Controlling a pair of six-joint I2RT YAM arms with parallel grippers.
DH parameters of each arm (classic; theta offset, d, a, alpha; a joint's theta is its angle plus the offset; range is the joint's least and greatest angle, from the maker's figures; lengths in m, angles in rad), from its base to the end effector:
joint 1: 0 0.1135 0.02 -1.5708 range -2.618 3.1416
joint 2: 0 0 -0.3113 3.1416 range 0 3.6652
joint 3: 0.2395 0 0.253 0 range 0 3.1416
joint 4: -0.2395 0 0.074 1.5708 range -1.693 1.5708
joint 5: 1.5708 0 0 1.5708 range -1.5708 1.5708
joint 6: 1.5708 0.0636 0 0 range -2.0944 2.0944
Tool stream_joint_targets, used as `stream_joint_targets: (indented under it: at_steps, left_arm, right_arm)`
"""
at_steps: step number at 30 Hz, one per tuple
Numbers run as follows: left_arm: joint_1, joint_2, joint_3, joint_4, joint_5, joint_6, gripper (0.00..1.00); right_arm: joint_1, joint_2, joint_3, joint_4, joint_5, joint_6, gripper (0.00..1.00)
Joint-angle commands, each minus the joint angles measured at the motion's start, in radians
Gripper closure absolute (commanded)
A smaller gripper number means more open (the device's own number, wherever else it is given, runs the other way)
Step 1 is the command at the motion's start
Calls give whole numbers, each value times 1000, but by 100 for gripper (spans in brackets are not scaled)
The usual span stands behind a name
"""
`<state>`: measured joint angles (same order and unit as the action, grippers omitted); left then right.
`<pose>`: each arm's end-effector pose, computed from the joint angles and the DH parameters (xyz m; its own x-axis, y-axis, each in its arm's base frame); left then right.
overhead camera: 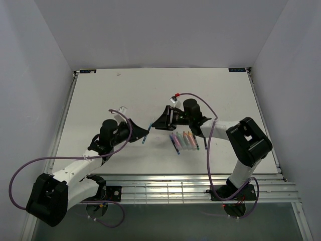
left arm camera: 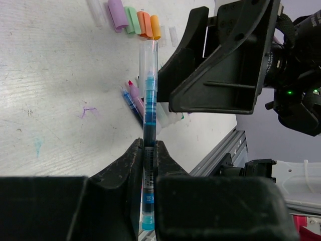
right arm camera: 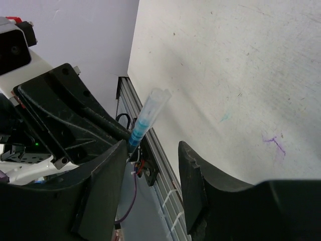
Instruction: Open the pen caps
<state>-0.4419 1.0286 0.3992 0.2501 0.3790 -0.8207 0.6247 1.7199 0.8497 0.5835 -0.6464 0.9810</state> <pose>0.1861 -0.1141 0.2347 -0.7462 -0.3989 -0.5330 0.2378 0.5881 -0.7730 0.2941 0.2593 0.2369 -0.9050 0.1653 -0.3919 -0.3297 0.3097 0.8919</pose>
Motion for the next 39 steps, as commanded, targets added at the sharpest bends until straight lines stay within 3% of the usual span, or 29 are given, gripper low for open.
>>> stream_joint_targets:
  at_steps: [1, 11, 17, 23, 27, 28, 32, 36, 39]
  left_arm:
    - [-4, -35, -16, 25, 21, -5, 100]
    - [-8, -33, -36, 29, 31, -3, 100]
    - [-9, -21, -30, 38, 35, -3, 100]
    - [-14, -15, -28, 43, 37, -3, 100]
    - [-14, -13, -33, 43, 41, 3, 100]
    - [-14, -13, -34, 43, 40, 5, 88]
    - [-14, -6, -53, 43, 34, 0, 58]
    - [-15, 16, -56, 44, 44, 2, 48]
    - [-17, 31, -51, 48, 54, 6, 48]
  right_arm:
    - [6, 23, 61, 62, 8, 21, 49]
    - [13, 90, 100, 107, 4, 61, 51]
    - [26, 118, 109, 136, -1, 85, 57]
    - [43, 136, 121, 150, -4, 91, 71]
    - [41, 136, 114, 156, 2, 96, 92]
    - [41, 136, 114, 157, 2, 94, 92]
    - [41, 132, 114, 171, -4, 108, 92]
    - [43, 124, 114, 173, -7, 110, 92]
    - [43, 125, 117, 173, -7, 114, 92]
